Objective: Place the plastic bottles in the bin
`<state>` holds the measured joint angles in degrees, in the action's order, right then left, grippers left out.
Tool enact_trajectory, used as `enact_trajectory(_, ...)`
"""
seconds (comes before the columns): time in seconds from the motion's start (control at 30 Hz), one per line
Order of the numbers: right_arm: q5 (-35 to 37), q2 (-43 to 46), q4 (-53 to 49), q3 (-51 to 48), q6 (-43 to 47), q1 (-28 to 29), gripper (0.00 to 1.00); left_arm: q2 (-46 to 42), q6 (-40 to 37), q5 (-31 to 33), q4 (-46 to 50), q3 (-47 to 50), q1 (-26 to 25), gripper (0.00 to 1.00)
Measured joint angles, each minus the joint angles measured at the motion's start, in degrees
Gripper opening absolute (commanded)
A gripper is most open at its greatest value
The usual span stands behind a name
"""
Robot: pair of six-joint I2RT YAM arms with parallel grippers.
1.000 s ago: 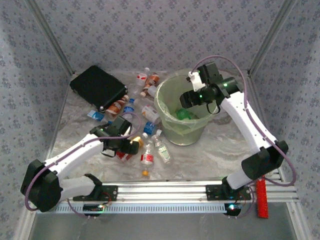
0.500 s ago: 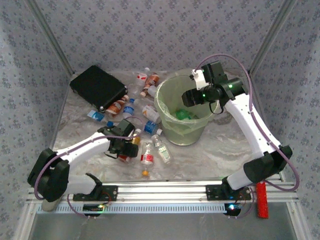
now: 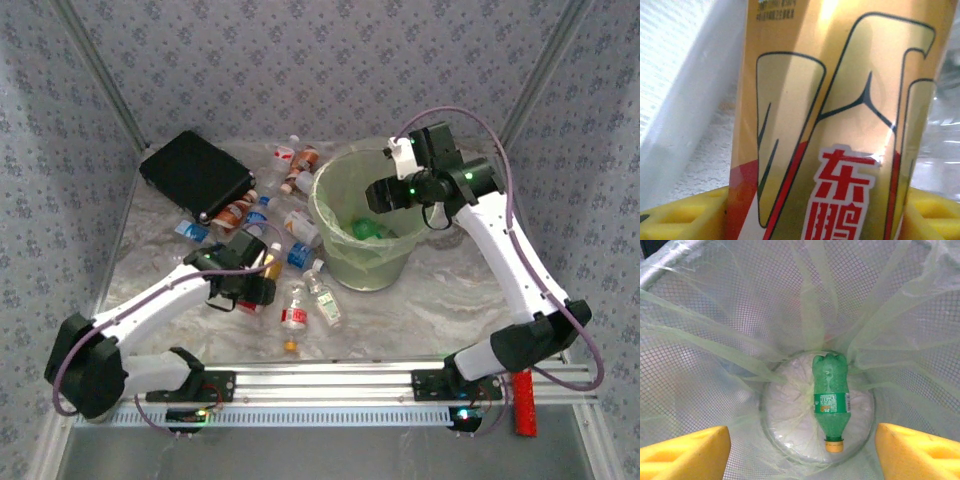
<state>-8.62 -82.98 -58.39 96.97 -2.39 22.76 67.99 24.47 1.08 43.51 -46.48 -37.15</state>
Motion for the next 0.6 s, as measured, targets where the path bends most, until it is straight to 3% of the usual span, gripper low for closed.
enact_trajectory(0.3,-7.32,2.1,4.13,4.17,-3.37,-0.28,0.85,-8.92,-0.92,2.05,-1.03,-8.46,0.0,0.54)
enact_trajectory(0.6,-15.26,-3.28,9.57,13.49,-7.43,8.13,0.96,-8.22,-1.07,1.97,-16.2,-14.86,0.0,0.54)
